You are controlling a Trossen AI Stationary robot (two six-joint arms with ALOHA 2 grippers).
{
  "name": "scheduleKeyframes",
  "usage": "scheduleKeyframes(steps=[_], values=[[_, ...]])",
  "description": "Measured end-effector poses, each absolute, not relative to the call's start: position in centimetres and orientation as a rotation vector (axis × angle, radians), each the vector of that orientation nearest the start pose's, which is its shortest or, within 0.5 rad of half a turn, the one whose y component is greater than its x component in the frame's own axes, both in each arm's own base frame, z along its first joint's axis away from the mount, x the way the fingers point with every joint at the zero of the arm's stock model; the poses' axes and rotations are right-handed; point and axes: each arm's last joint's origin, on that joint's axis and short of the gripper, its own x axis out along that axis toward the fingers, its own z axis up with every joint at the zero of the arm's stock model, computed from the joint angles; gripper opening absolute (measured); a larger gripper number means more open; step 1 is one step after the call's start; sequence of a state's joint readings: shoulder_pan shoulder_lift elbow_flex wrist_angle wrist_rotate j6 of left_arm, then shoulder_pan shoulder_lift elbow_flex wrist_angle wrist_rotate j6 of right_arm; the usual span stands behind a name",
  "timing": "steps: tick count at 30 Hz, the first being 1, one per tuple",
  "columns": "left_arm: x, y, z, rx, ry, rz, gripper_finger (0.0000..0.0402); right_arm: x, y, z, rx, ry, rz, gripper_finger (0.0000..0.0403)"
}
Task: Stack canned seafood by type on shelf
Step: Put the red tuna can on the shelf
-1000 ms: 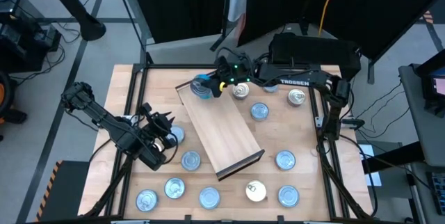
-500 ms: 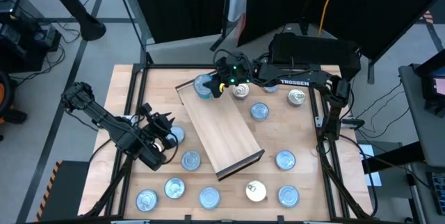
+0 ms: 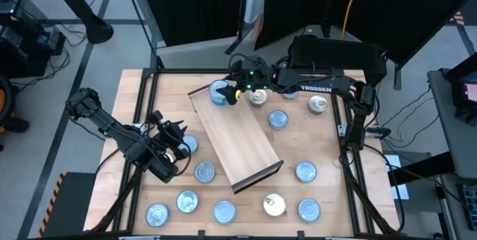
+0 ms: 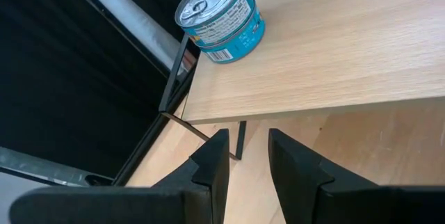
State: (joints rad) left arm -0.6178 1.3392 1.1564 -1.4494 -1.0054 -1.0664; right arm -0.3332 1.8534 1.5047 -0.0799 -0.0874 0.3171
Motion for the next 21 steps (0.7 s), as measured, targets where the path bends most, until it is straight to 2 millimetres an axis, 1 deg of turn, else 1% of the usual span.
scheduleKeyframes(steps=[2,4,5,7,9,11,13,16,19,21], values=[[18.2,-9.9,29.2,0.239,0.769,0.777,0.0102,40.9,-13.9,29.0,0.368,0.382,-0.311,0.0364],[18.2,-9.9,29.2,0.239,0.769,0.777,0.0102,40.4,-13.6,29.5,0.349,0.411,-0.298,0.0364],[18.2,-9.9,29.2,0.238,0.769,0.777,0.0102,39.9,-13.3,30.0,0.338,0.438,-0.292,0.0364],[18.2,-10.0,29.2,0.232,0.775,0.774,0.0102,38.5,-12.5,31.9,0.305,0.469,-0.271,0.0364],[18.2,-10.2,29.1,0.229,0.773,0.762,0.0102,36.2,-11.1,33.9,0.275,0.539,-0.256,0.0364],[18.1,-10.5,29.1,0.222,0.763,0.745,0.0102,33.7,-9.5,35.3,0.248,0.631,-0.269,0.0364],[18.0,-10.9,29.1,0.216,0.753,0.724,0.0102,31.3,-7.7,36.2,0.223,0.733,-0.3,0.0364],[17.9,-11.5,29.1,0.197,0.752,0.691,0.0102,28.0,-4.7,37.7,0.185,0.816,-0.349,0.0364],[17.7,-11.9,28.9,0.161,0.794,0.654,0.0102,25.0,-2.2,38.6,0.153,0.853,-0.387,0.0363],[17.7,-12.2,28.8,0.126,0.821,0.629,0.0102,23.3,-1.0,38.3,0.158,0.842,-0.405,0.036]])
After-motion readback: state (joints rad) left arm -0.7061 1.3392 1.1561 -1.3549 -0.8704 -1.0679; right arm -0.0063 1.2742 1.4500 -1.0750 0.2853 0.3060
